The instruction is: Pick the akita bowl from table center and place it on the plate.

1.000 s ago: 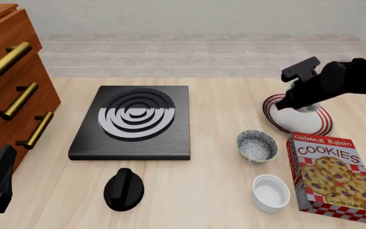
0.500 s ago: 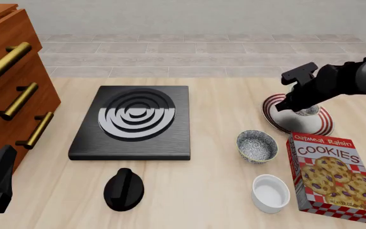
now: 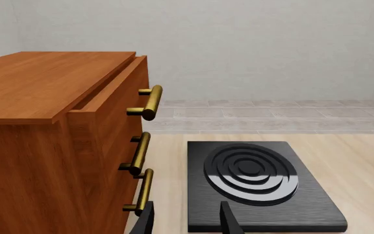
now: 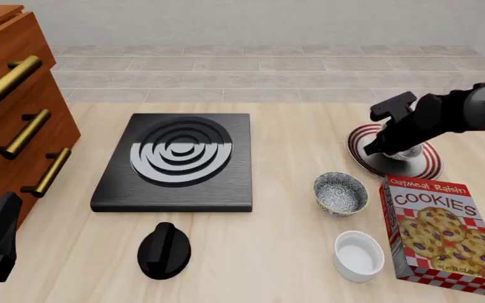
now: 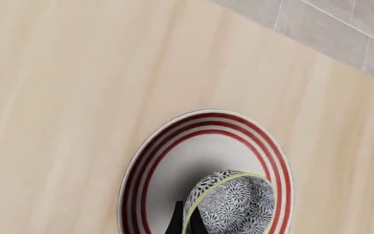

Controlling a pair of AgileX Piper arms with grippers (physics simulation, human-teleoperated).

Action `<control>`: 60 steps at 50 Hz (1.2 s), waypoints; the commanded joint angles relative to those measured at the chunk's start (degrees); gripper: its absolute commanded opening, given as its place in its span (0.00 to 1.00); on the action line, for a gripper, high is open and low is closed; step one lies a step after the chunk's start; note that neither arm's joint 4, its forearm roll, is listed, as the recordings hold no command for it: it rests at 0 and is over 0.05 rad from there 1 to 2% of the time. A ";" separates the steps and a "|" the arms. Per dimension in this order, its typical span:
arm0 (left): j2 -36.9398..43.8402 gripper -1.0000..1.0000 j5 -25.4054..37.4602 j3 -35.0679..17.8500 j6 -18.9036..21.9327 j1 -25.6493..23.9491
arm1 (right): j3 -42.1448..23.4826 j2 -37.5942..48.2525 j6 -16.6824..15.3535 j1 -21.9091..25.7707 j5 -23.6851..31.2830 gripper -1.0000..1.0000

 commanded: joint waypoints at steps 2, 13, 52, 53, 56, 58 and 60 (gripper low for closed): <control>-0.02 1.00 0.01 0.00 -0.01 0.00 | 0.84 0.91 0.32 0.41 -0.58 0.00; 0.00 1.00 0.00 0.00 -0.01 0.00 | 1.14 0.99 0.29 0.31 -0.51 1.00; 0.00 1.00 0.00 0.00 0.00 0.01 | 3.66 -5.69 -0.99 3.02 0.53 1.00; 0.00 1.00 0.00 0.00 0.00 0.00 | 3.97 -6.10 -1.01 3.31 0.53 1.00; 0.01 1.00 -0.01 0.00 -0.01 0.00 | 5.15 -7.13 -0.79 3.66 -0.22 1.00; 0.00 1.00 0.00 0.00 -0.01 0.01 | 6.14 -7.97 -0.66 4.00 -0.69 1.00; 0.00 1.00 0.00 0.00 0.00 0.00 | 6.37 -8.30 -0.55 4.02 -0.73 1.00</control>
